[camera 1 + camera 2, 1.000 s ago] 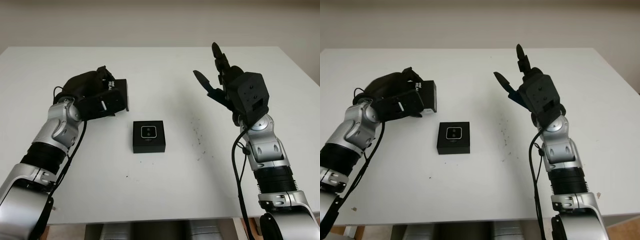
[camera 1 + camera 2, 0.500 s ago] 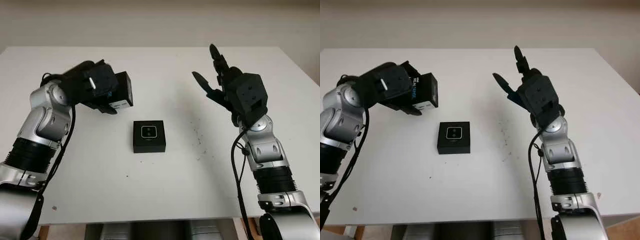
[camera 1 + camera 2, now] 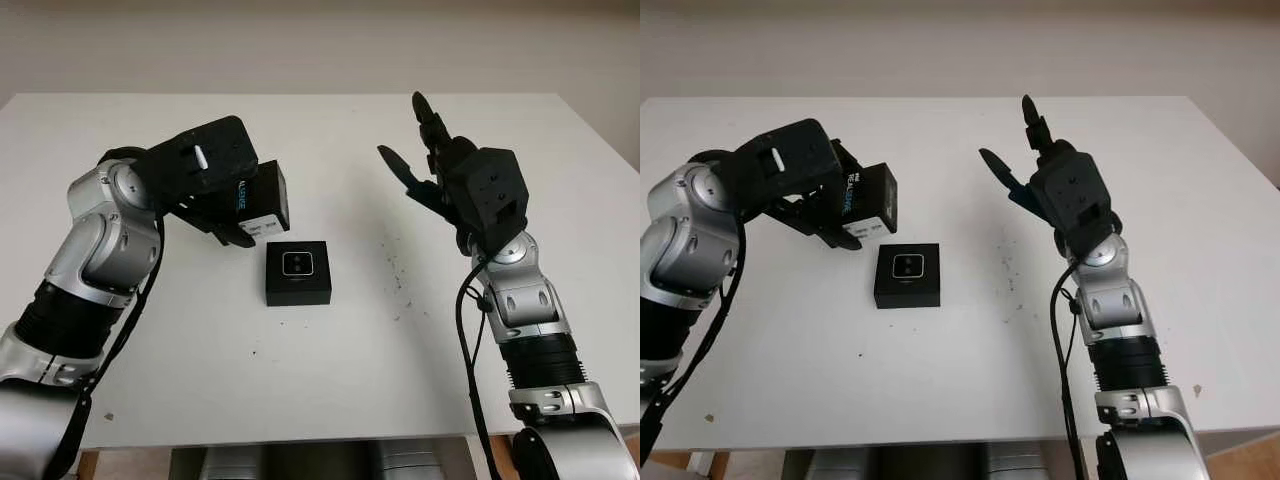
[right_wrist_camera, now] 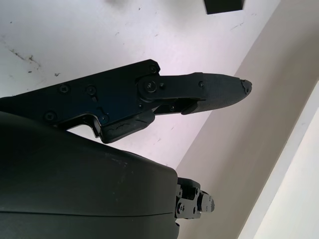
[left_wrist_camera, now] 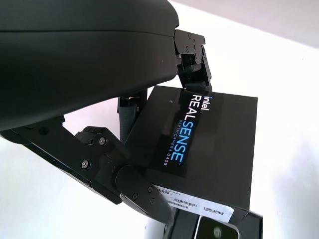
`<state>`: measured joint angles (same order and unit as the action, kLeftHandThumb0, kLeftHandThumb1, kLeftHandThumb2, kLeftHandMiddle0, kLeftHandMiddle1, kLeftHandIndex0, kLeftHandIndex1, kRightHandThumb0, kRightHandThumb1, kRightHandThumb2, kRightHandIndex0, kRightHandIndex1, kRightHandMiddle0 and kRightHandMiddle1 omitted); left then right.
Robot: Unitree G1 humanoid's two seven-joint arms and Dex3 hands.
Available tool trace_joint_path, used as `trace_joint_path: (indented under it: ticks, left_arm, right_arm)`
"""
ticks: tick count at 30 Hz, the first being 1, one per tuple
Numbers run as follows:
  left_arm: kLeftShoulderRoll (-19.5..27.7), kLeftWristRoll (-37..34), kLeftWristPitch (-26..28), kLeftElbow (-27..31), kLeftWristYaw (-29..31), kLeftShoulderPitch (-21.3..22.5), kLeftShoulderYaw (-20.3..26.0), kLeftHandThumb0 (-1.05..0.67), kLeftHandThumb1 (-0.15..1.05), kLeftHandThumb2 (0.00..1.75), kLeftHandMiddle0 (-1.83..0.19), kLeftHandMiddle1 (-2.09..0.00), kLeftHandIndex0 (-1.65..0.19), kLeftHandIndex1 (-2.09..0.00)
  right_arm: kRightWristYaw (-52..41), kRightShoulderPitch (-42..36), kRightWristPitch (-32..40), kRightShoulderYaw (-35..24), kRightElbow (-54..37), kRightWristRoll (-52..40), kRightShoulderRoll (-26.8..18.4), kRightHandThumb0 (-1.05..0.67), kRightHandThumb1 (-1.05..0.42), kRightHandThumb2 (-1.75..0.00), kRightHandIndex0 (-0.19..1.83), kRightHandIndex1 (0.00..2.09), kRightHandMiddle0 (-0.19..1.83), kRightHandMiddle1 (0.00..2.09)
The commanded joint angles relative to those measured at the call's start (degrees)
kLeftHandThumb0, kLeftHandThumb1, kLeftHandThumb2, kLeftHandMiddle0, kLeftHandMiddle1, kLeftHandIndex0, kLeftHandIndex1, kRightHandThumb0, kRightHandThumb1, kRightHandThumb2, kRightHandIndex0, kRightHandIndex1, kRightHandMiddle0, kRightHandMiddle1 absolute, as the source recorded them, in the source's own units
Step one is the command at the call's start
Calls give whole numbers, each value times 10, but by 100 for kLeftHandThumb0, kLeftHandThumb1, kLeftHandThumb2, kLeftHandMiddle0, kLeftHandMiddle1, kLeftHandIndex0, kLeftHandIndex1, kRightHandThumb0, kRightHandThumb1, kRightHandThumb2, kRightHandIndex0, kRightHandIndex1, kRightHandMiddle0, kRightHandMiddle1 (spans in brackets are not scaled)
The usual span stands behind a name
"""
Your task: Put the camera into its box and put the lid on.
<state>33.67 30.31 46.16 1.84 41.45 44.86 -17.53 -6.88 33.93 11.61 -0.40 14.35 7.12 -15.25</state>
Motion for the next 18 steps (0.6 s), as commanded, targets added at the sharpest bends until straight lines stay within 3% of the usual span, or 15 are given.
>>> trace_joint_path:
  ticks: [1,7,10,18]
  left_arm:
    - [3,0,4,15,7,3,-10,-29,105,18,-27,-174,-28,-171]
    - [11,32,18,22,28,11,-56,-33,105,18,-35,-167,-28,-173]
    - [7,24,14,27,38,9,-55,-30,105,19,-34,-172,-28,-173]
    - [4,23,20,45,60,13,-68,-31,105,19,-27,-160,-16,-159]
  right_arm:
    - [1,-1,2,-2,-12,-4,2,-75,-105,-34,-19,4,-10,5]
    - [3,1,-1,-1,-9,-5,8,-75,-105,-35,-19,3,-11,5]
    - [10,3,-11,2,1,0,11,-76,-105,-35,-18,4,-10,5]
    - [13,8,-18,1,12,-3,19,-78,-105,-34,-18,4,-11,5]
